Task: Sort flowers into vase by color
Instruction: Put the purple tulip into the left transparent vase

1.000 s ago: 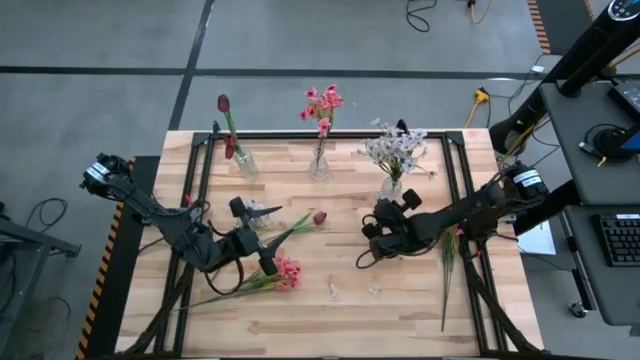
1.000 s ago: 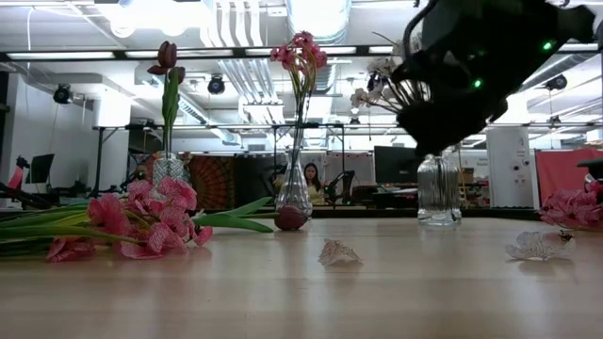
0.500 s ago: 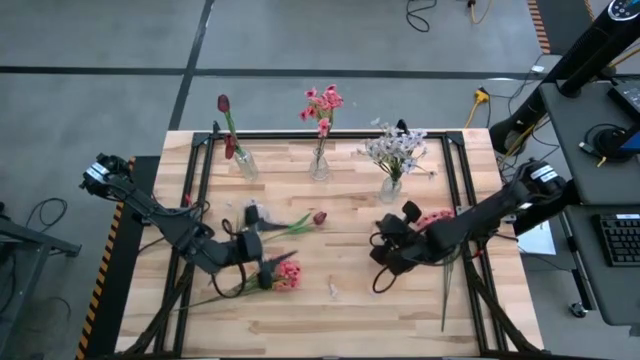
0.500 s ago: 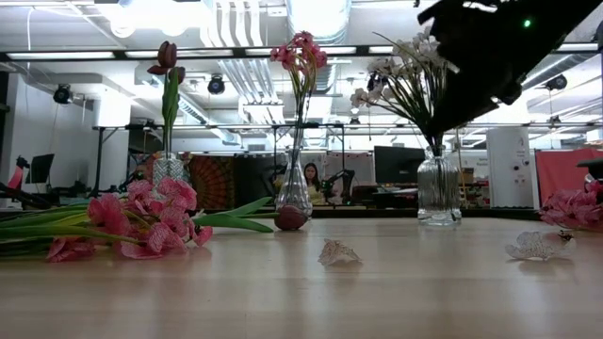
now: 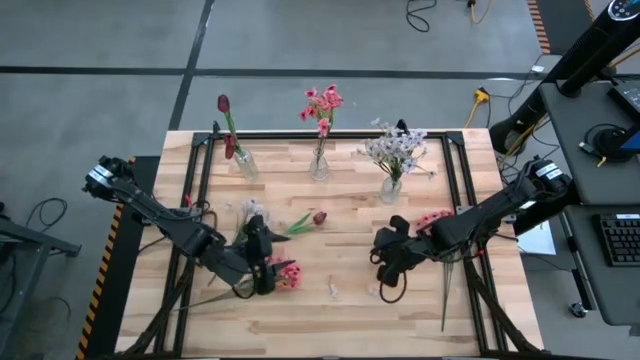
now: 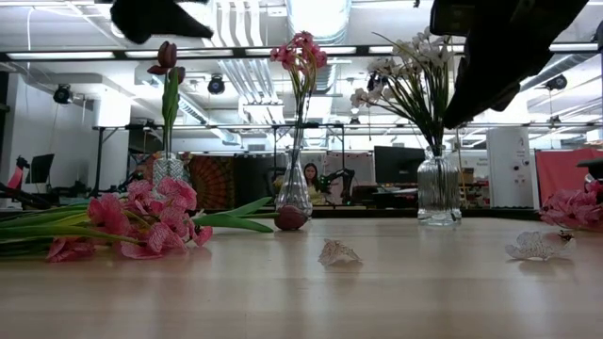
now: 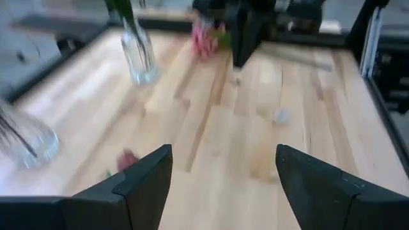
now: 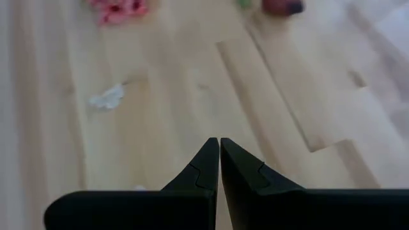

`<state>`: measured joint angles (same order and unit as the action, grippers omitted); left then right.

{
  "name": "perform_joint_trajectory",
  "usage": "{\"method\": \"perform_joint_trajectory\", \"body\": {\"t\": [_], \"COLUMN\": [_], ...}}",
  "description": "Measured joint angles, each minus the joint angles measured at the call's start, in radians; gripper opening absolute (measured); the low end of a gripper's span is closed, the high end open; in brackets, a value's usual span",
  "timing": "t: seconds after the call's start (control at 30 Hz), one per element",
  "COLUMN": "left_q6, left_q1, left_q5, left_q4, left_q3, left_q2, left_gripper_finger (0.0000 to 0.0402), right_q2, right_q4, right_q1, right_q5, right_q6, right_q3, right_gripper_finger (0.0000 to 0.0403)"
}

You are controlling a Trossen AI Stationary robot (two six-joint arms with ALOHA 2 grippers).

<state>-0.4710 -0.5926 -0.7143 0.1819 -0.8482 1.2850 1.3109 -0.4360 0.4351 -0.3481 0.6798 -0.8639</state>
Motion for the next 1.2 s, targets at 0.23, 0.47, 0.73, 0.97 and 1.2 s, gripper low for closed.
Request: {"method": "perform_joint_trajectory", "body": {"t": [0.23, 0.47, 0.73, 0.97, 1.2], "left_q6": [-0.134, -0.269, -0.278, -0.167, -0.068], "left_q1": [0.002, 0.055, 0.159, 0.275, 0.360], "left_q5": [0.091, 0.269, 0.308, 0.314, 0.314], "left_q4": [0.092, 0.199, 0.354, 0.376, 0.385], "left_q3": [-0.002, -0.024, -0.082, -0.100, -0.099], "left_q2": [0.109, 0.195, 0.286, 0.348, 0.398], "left_gripper_finger": [0.0261, 0.0261, 0.0250, 0.0226, 0.0215], "right_q2": [0.029, 0.058, 0.075, 0.084, 0.085], "right_q4": [0.037, 0.024, 0.027, 0.054, 0.060], "right_q1": [0.008, 0.015, 0.017, 0.017, 0.017], "right_q5": [0.085, 0.241, 0.245, 0.226, 0.209], "right_q6": [0.002, 0.000, 0.000, -0.001, -0.001], "right_q3": [0.000, 0.000, 0.001, 0.001, 0.001], "right_gripper_finger": [0.0009, 0.0009, 0.0009, 0.0009, 0.0009]}}
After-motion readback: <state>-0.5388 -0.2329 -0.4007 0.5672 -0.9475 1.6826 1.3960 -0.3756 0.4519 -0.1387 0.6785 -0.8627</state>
